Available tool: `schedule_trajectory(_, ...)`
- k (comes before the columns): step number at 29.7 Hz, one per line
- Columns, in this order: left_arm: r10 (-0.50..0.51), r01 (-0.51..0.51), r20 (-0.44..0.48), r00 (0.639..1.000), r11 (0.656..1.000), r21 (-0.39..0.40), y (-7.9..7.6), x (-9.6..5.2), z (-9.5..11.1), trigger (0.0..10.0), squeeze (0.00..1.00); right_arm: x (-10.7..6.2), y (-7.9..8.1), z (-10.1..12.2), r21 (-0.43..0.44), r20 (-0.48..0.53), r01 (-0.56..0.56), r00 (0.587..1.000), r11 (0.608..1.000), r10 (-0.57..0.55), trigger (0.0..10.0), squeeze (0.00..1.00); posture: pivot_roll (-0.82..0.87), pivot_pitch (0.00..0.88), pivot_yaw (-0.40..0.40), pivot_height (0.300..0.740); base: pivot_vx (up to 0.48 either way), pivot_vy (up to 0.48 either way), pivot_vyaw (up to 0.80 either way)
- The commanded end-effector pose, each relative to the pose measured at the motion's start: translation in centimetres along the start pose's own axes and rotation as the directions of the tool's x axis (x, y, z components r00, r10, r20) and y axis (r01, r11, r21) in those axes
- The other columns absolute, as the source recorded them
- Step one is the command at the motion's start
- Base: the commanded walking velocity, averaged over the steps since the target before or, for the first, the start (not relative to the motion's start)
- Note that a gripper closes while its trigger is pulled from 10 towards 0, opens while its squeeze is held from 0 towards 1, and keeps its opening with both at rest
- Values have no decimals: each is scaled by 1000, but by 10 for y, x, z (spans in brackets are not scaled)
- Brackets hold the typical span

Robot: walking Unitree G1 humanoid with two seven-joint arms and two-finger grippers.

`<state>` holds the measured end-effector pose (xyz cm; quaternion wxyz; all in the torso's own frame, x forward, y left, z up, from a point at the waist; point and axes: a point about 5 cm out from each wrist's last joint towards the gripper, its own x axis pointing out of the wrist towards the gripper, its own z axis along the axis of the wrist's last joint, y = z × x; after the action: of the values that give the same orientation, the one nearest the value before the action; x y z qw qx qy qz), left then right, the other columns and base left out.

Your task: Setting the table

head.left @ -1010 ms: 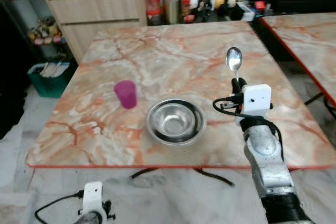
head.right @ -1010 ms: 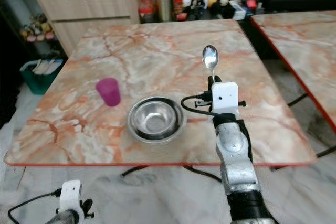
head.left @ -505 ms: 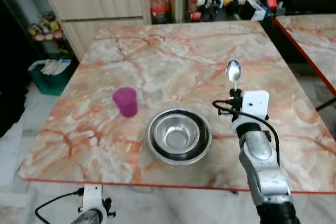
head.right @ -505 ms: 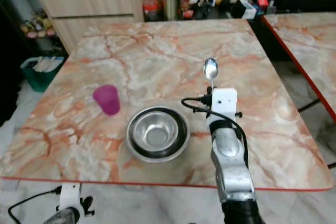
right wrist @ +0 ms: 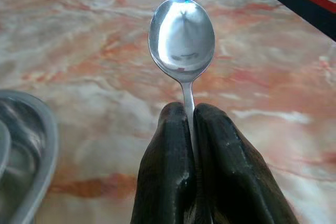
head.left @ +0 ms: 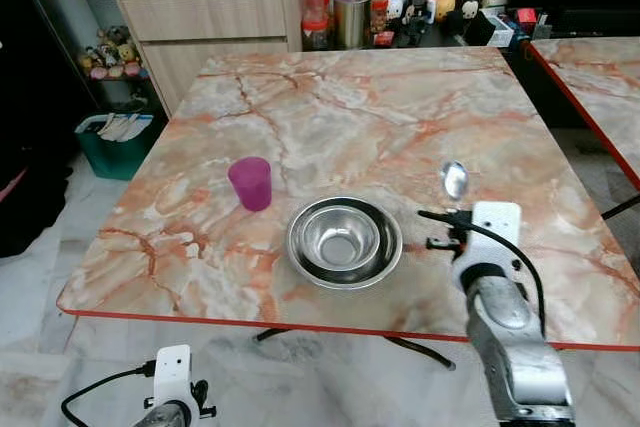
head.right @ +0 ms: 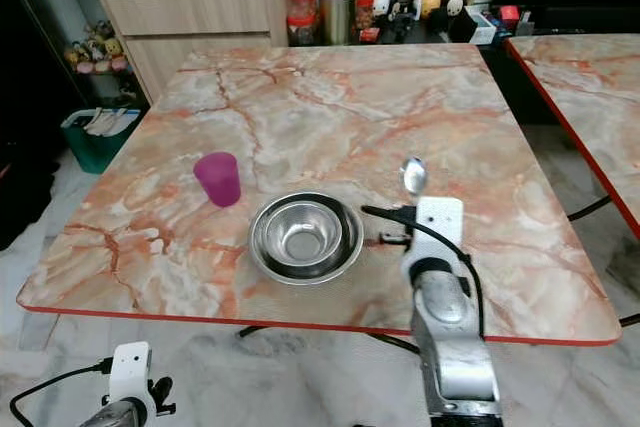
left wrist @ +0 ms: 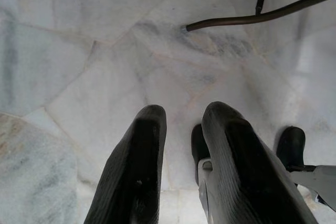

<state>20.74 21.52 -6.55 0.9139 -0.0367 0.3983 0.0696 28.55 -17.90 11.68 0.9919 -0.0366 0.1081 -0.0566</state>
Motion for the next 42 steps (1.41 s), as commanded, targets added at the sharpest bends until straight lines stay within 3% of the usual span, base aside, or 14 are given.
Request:
schedule_trajectory(1, 8, -9, -27, 1000, 1000, -3, 4, -1, -5, 10000, 0, -1, 1, -2, 0, -15, -12, 1000, 1000, 12, 10000, 0, -66, 87, 65, 740, 0, 0, 0)
schedule_trajectory(13, 7, -7, -32, 999, 1000, 0, 4, -1, -6, 10000, 0, 6, 11, -27, -2, -88, -117, 989, 993, 117, 10000, 0, -55, 88, 68, 740, 0, 0, 0)
schedule_trajectory(29, 11, -11, -36, 999, 1000, 4, 5, -1, -6, 10000, 0, 22, 9, -8, -8, -1, -121, 993, 993, 121, 10000, 0, -55, 91, 69, 740, 0, 0, 0)
schedule_trajectory(42, 5, -4, -42, 999, 1000, 15, 4, -1, -6, 10000, 0, 24, 10, -25, -21, -84, -114, 990, 993, 112, 10000, 0, -52, 91, 67, 740, 0, 0, 0)
